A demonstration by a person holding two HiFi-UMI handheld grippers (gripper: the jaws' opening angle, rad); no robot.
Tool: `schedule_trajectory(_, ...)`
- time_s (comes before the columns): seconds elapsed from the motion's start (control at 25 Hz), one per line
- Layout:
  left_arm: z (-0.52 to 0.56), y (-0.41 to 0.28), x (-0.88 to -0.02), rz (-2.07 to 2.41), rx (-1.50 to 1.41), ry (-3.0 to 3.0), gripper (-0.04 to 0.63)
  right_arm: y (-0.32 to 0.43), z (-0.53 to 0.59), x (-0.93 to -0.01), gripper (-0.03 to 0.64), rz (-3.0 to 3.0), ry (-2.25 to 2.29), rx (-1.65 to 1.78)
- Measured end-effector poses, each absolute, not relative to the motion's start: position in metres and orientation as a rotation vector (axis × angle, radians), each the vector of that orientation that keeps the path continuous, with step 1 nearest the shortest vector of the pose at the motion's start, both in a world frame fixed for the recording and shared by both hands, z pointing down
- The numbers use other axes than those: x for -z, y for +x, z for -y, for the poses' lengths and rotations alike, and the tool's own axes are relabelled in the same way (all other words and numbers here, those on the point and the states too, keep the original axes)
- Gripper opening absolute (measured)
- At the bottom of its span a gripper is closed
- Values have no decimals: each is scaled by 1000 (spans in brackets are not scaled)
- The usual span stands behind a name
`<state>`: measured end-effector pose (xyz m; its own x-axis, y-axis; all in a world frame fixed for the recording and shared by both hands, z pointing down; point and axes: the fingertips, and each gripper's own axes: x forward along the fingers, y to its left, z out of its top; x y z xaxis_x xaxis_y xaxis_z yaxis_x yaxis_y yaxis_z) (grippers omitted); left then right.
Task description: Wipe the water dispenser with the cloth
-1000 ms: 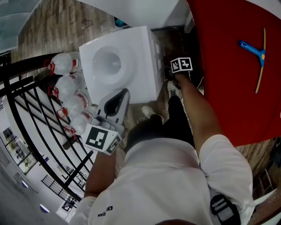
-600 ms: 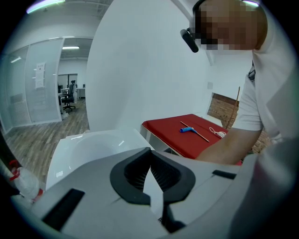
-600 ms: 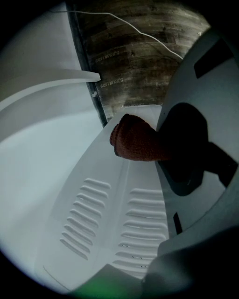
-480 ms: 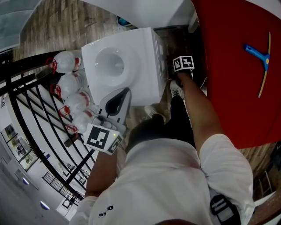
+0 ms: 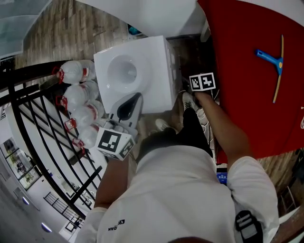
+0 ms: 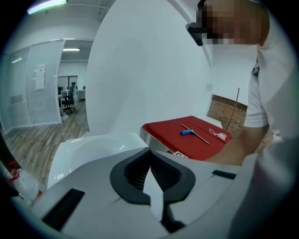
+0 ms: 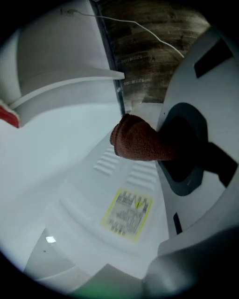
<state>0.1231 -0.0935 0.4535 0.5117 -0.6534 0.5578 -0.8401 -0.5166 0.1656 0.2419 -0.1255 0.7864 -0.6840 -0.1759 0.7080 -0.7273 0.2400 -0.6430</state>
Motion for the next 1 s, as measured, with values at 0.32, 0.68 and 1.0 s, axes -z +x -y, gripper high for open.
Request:
schedule_trajectory(0.32, 99, 130, -441, 1218, -615, 2379, -8, 260, 143, -613, 54, 2338, 667, -1704)
schedule_trajectory(0.68, 112, 144, -424, 1220, -623, 2438, -8, 254, 196, -503, 54, 2586, 598, -1623)
schedule_trajectory(1.0, 111, 143, -420, 1228, -640, 2446, -8, 232, 221, -505, 54, 2575, 590, -1534)
